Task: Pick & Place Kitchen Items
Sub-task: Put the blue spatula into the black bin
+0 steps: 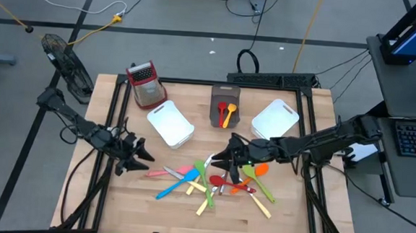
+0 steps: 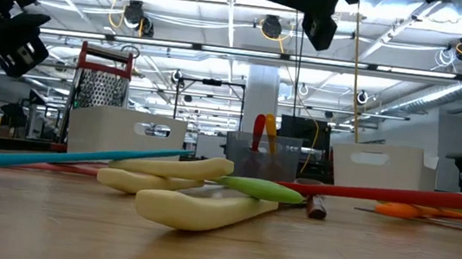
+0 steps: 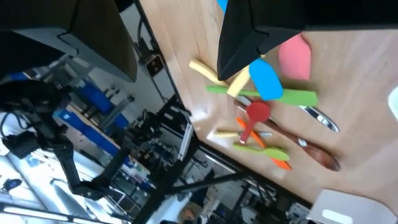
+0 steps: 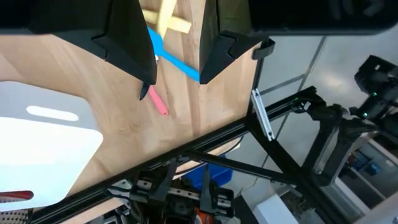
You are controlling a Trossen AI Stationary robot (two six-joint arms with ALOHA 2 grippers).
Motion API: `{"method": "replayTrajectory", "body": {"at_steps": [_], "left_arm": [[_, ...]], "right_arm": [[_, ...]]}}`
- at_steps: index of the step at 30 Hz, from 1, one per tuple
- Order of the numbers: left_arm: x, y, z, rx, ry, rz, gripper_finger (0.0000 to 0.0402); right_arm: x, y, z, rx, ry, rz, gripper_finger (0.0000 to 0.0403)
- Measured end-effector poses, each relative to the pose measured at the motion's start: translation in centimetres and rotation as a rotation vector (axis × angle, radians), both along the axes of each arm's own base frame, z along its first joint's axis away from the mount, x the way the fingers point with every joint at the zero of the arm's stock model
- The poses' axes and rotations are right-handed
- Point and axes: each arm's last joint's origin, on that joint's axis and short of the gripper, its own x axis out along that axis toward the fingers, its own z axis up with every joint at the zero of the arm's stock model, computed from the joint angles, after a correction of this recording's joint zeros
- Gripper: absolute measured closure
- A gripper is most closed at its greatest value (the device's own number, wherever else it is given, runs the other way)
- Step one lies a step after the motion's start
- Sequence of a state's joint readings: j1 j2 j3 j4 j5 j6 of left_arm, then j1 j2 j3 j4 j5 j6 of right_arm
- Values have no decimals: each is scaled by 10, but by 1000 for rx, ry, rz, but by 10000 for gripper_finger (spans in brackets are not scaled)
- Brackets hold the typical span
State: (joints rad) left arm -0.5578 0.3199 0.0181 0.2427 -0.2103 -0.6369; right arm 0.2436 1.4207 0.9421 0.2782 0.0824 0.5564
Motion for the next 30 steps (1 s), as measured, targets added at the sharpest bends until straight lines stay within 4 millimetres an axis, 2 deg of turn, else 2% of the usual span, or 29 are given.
{"method": "replayTrajectory", "body": {"at_steps": [19,25,30], "left_arm": [[0,1,1,-4,-9,35,172],[0,1,14,-178,-92,35,172],[-1,2,26,-246,-190,41,172]], "right_arm": [[-1,0,1,-146,-26,48,289],[-7,-10,4,-195,14,39,289],[-25,-23,4,-198,11,10,289]]}}
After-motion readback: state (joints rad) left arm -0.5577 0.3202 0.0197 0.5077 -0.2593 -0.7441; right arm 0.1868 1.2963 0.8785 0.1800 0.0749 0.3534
